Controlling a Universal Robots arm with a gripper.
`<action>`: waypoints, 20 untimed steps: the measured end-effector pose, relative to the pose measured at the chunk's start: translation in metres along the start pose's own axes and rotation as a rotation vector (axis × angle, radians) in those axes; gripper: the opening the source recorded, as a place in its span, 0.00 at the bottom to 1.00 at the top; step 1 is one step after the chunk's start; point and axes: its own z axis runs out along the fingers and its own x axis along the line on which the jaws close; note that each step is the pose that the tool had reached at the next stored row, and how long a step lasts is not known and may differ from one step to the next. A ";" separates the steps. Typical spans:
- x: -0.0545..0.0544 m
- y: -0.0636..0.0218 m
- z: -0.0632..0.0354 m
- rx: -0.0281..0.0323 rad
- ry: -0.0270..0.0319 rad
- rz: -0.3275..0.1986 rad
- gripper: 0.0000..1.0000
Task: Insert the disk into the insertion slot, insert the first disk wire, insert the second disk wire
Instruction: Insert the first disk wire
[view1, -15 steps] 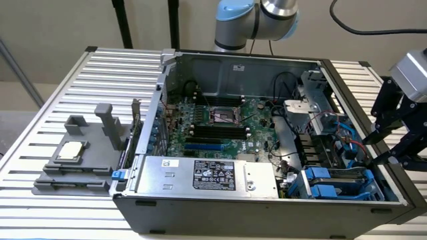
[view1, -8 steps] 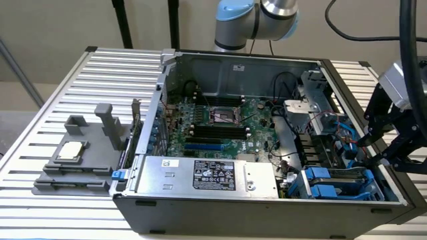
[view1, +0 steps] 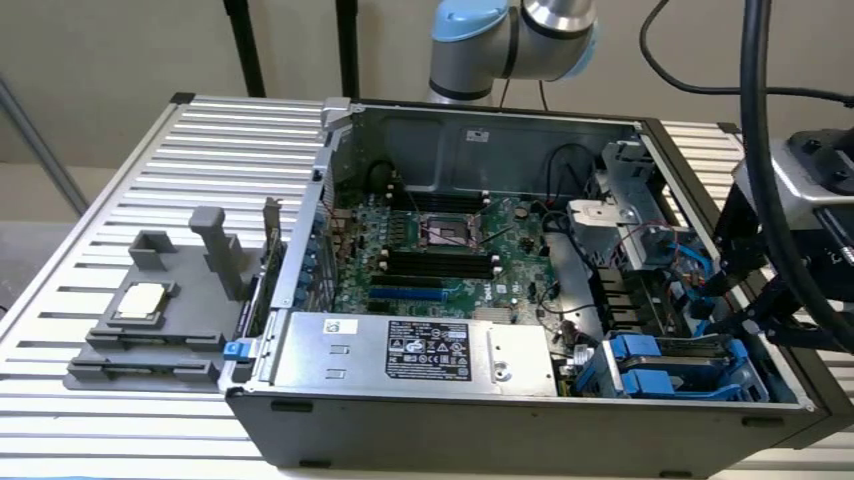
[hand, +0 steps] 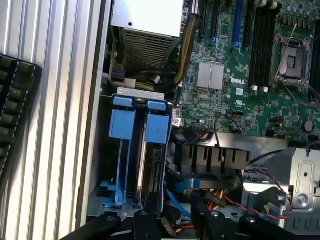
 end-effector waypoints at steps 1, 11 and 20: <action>-0.001 0.0000 0.0019 -0.0001 0.0004 0.000 0.40; -0.005 0.0112 0.0110 -0.0013 0.0090 -0.003 0.60; 0.022 0.0158 0.0065 -0.0052 0.0061 -0.002 0.60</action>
